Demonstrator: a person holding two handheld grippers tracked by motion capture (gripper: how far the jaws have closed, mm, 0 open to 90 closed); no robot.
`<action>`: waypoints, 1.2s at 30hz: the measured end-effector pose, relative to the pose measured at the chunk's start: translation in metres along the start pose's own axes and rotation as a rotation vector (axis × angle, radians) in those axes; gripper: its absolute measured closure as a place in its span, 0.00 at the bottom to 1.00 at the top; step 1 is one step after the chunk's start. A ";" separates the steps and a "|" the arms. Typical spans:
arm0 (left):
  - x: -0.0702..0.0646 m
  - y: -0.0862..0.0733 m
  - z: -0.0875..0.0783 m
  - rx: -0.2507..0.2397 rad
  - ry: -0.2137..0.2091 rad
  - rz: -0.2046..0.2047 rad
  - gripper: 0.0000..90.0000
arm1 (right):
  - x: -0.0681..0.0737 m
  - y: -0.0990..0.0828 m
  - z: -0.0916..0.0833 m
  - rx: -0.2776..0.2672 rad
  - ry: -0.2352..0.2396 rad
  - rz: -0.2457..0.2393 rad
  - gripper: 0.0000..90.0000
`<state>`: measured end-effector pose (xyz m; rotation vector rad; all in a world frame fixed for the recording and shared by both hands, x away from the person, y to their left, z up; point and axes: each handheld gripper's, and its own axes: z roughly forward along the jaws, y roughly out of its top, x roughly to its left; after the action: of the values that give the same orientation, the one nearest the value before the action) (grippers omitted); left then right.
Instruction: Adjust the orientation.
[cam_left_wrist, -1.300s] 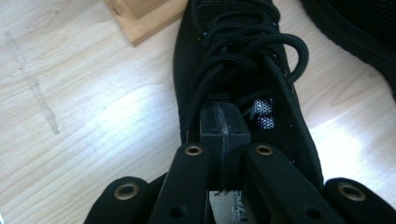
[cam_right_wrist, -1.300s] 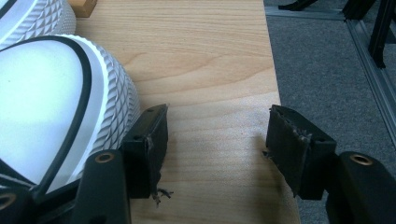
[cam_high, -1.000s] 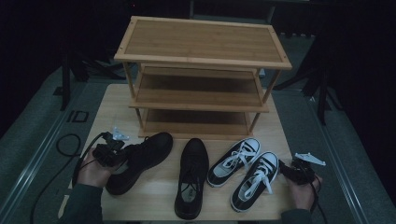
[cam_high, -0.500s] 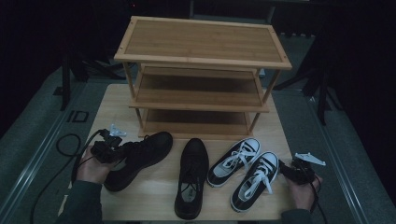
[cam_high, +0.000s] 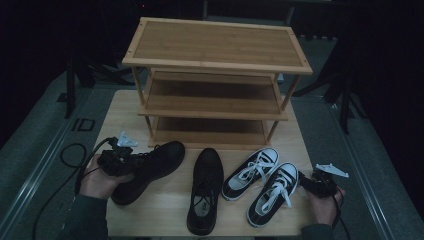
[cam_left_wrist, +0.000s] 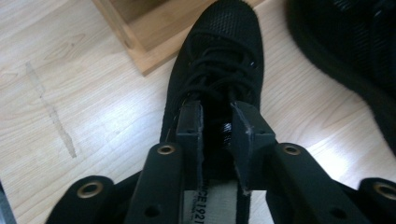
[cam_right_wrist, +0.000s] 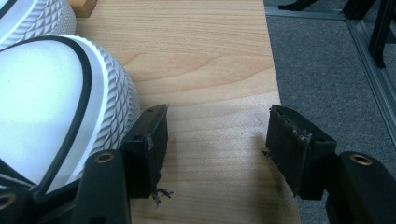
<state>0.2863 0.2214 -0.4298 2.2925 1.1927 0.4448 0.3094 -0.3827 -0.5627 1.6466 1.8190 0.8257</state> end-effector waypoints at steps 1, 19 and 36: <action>0.000 0.001 -0.001 -0.005 -0.011 -0.001 0.80 | 0.000 0.000 0.000 0.000 0.000 -0.001 0.43; -0.008 0.013 -0.006 -0.029 -0.056 0.034 0.73 | 0.000 0.000 0.000 0.000 -0.002 0.001 0.43; -0.015 0.024 -0.006 -0.030 -0.075 0.068 0.70 | 0.000 0.000 0.000 0.000 -0.002 0.001 0.43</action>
<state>0.2906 0.1996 -0.4119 2.3086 1.0684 0.3949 0.3092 -0.3825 -0.5628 1.6475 1.8169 0.8243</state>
